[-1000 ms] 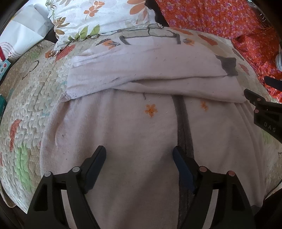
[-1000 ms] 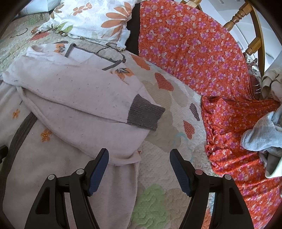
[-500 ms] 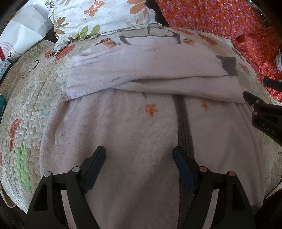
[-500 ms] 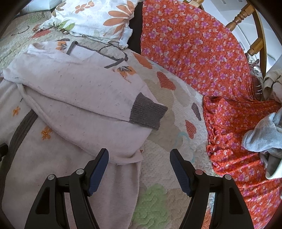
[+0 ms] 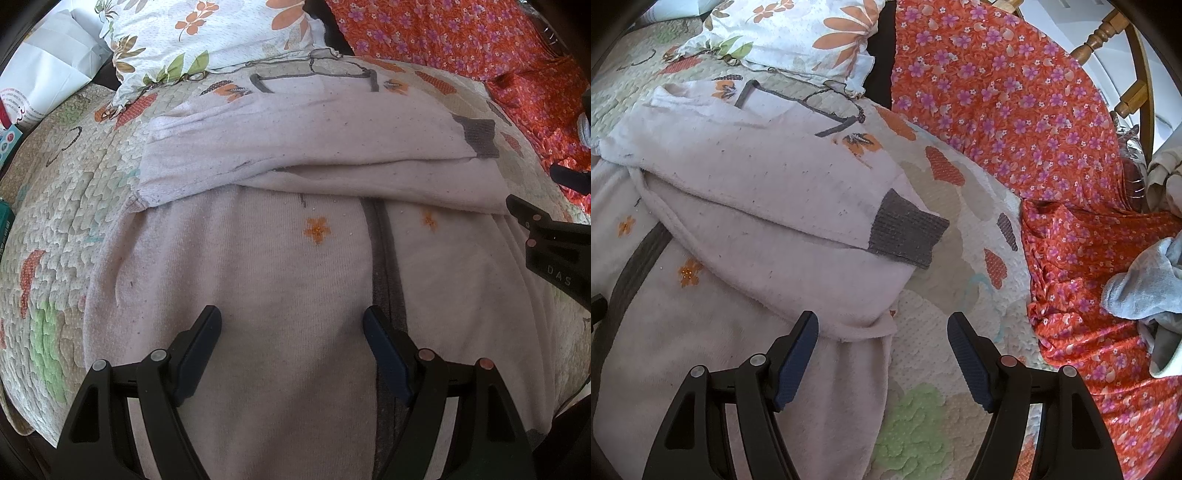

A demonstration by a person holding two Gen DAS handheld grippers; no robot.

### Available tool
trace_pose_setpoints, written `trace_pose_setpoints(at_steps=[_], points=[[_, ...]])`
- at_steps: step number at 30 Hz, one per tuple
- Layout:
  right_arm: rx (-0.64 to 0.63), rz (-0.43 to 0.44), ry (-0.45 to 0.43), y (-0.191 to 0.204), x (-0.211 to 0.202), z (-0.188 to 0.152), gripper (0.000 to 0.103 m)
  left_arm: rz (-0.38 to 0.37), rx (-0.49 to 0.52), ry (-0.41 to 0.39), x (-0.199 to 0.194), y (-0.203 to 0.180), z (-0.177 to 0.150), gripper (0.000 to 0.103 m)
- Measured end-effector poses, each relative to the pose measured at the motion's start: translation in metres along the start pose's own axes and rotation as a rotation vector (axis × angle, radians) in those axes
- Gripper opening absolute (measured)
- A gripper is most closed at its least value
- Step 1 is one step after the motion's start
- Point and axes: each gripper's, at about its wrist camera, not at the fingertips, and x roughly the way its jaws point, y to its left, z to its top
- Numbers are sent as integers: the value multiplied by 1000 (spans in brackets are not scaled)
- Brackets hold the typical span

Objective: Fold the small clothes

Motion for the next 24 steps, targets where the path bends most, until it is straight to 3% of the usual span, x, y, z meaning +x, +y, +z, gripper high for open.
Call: trace_pose_setpoints(at_steps=[24], points=[[-19, 15, 9, 7, 3, 0, 78, 2, 0, -1, 0, -1, -2, 78]])
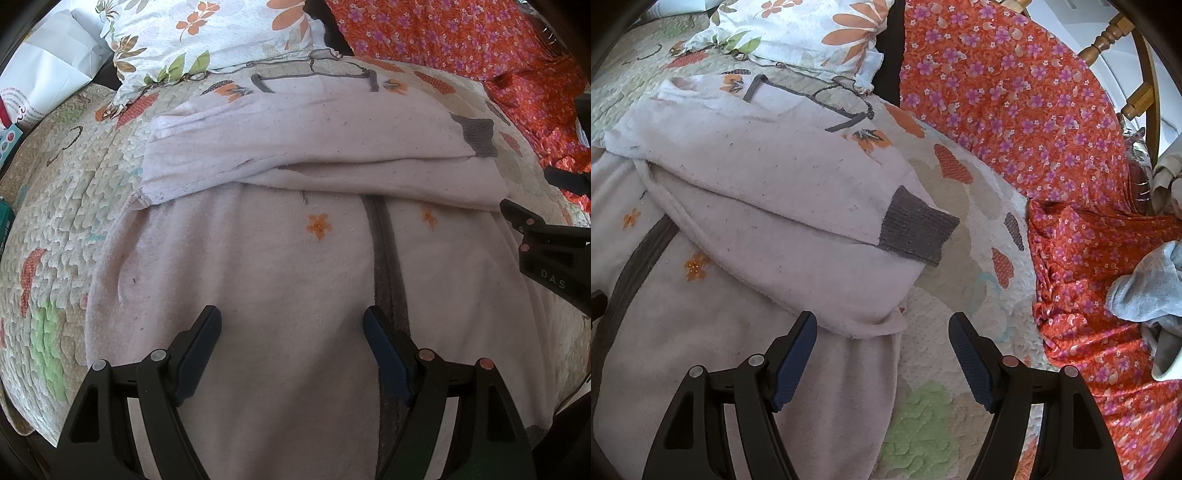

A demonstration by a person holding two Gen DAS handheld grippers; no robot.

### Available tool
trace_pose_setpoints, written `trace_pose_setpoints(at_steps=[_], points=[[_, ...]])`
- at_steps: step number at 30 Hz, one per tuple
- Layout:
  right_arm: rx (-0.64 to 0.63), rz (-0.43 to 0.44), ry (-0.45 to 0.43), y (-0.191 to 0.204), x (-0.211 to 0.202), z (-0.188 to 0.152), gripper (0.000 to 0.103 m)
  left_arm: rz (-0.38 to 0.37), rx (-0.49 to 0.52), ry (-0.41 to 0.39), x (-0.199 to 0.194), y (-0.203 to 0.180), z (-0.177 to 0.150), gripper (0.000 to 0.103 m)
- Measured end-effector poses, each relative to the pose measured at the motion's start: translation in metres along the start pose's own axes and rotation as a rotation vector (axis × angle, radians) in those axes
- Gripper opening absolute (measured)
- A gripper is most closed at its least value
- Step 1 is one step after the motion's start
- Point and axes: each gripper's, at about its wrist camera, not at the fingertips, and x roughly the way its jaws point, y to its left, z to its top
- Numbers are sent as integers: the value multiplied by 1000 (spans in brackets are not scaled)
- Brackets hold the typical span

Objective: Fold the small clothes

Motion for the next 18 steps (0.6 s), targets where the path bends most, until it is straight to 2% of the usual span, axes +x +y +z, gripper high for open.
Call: trace_pose_setpoints(at_steps=[18], points=[[-17, 18, 11, 4, 2, -1, 78, 29, 21, -28, -10, 3, -4, 78]])
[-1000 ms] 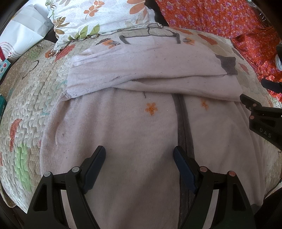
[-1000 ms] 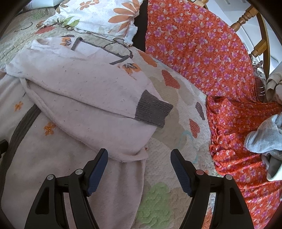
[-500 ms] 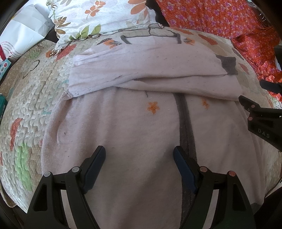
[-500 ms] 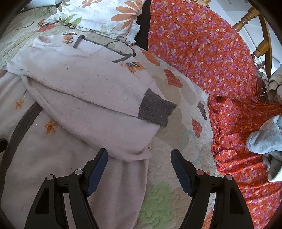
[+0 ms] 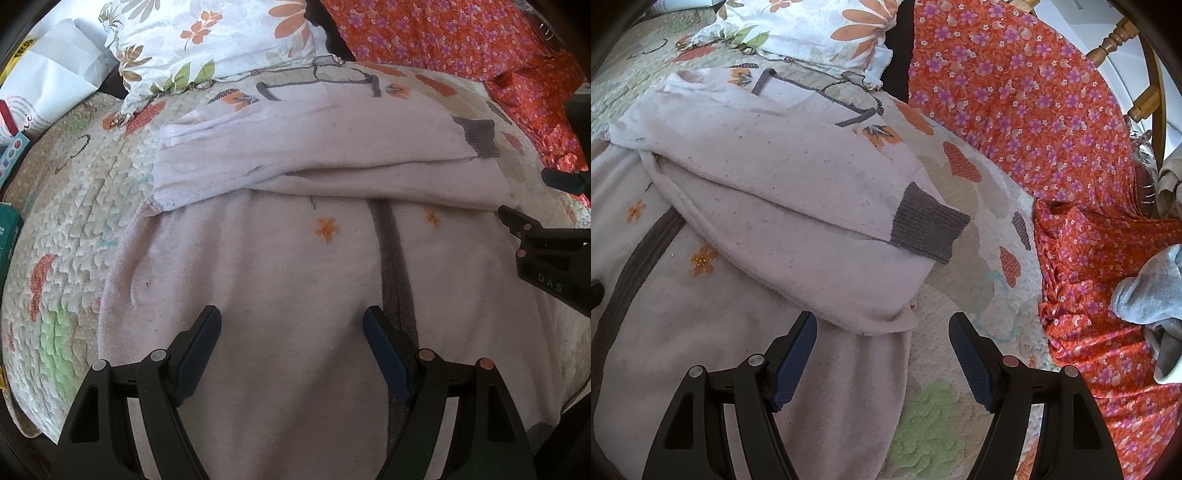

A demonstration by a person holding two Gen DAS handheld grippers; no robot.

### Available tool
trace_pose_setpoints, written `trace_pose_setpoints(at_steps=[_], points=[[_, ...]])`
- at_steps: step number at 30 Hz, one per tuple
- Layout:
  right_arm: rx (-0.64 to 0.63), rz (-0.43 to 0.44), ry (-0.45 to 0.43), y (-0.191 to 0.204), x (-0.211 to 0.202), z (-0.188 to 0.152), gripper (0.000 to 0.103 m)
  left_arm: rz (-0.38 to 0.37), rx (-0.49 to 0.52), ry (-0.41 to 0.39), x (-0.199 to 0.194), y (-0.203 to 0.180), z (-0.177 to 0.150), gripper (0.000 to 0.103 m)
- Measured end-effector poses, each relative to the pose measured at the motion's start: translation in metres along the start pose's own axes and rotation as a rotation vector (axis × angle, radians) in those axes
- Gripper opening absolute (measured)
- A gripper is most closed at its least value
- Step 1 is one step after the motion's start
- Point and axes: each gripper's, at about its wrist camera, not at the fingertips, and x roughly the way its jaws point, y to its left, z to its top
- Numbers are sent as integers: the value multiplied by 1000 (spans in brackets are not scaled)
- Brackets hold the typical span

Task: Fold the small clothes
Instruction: 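Grasp the grey ribbed hem with the left tool while the right tool grasps it too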

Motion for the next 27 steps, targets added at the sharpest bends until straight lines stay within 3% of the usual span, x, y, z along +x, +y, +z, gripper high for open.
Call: trace_pose_setpoints(at_steps=[7, 15, 21, 23, 27], points=[[0, 5, 3, 1, 0, 1, 78, 10, 1, -4, -6, 1, -1, 78], [8, -1, 6, 1, -6, -9, 78, 61, 11, -77, -28, 4, -9, 78], [69, 48, 15, -4, -27, -24, 78, 102, 4, -133, -50, 13, -20, 78], [105, 58, 23, -7, -32, -36, 78, 103, -19, -138, -56, 24, -25, 78], [252, 111, 88, -24, -33, -79, 78, 101, -169, -116, -58, 69, -39, 78]])
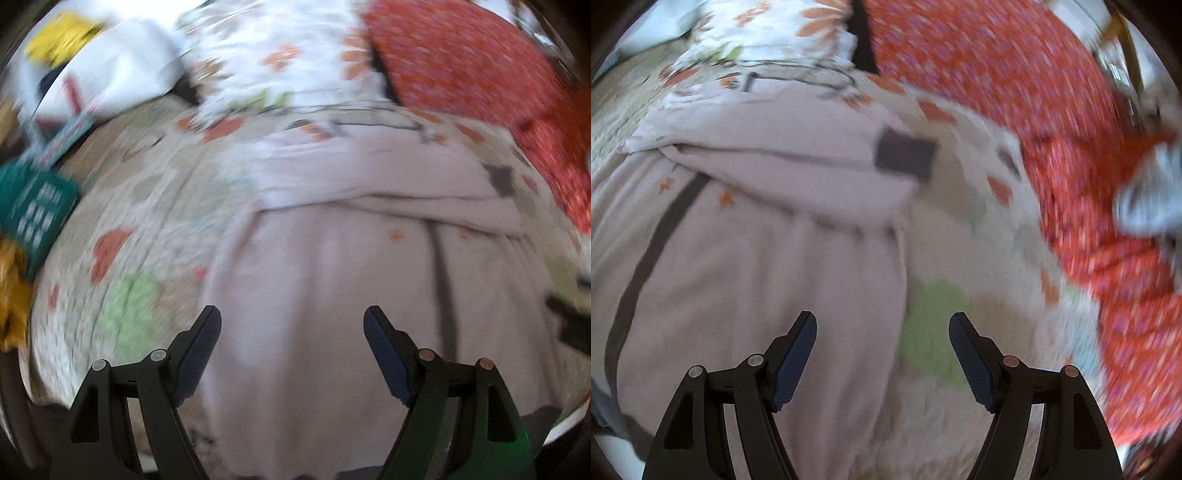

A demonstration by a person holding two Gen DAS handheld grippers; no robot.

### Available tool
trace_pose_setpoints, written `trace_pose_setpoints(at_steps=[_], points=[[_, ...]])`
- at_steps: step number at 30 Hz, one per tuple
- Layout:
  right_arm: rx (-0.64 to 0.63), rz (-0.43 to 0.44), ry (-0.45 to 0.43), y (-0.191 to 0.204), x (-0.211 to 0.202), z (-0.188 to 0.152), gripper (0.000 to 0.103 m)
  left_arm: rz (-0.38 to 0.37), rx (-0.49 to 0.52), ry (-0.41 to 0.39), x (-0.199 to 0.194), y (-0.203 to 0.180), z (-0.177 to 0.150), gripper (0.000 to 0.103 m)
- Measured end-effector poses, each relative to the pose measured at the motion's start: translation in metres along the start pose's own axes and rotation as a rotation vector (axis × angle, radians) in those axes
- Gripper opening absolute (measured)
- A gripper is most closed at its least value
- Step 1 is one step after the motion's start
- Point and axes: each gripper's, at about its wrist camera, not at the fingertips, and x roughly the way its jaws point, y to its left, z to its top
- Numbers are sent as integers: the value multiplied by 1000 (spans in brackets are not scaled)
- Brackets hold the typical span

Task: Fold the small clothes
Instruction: 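Grasp the grey ribbed hem with the left tool while the right tool grasps it too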

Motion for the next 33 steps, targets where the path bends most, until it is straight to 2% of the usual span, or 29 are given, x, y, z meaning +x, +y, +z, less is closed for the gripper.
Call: trace_pose_setpoints(at_steps=[4, 6, 8, 11, 12, 15, 19, 20, 24, 26, 27, 28, 29, 30, 31, 33], points=[[197, 105, 76, -33, 6, -46, 79, -22, -131, 61, 8, 43, -12, 78], [273, 200, 113, -40, 12, -67, 79, -46, -173, 99, 14, 54, -20, 78], [356, 294, 106, -49, 10, -84, 79, -80, -212, 144, 21, 61, -29, 78], [423, 403, 90, -54, 3, -98, 81, -215, -313, 240, 34, 71, -47, 78], [448, 453, 81, -53, -1, -105, 81, -236, -340, 243, 34, 73, -53, 78], [455, 505, 54, -49, -9, -118, 81, -266, -344, 215, 23, 72, -65, 78], [499, 675, 47, -42, -14, -137, 80, -336, -383, 227, 18, 72, -93, 76], [494, 691, 54, -36, -14, -140, 80, -346, -391, 237, 18, 71, -100, 76], [430, 622, 19, -15, -27, -156, 80, -340, -369, 261, 16, 61, -121, 76], [398, 586, 11, -6, -30, -156, 77, -334, -347, 280, 16, 54, -126, 76], [382, 564, 7, -2, -30, -153, 69, -320, -330, 285, 15, 54, -128, 64], [367, 531, 3, 2, -31, -152, 58, -290, -310, 288, 13, 51, -129, 46], [349, 478, -3, 8, -32, -151, 52, -275, -294, 286, 11, 50, -129, 37], [332, 434, -11, 11, -33, -151, 35, -303, -301, 290, 9, 51, -127, 17], [317, 419, -20, 11, -35, -150, 17, -338, -322, 293, 7, 55, -125, 9], [343, 476, -23, 2, -35, -149, 9, -368, -367, 269, -4, 67, -123, 9]])
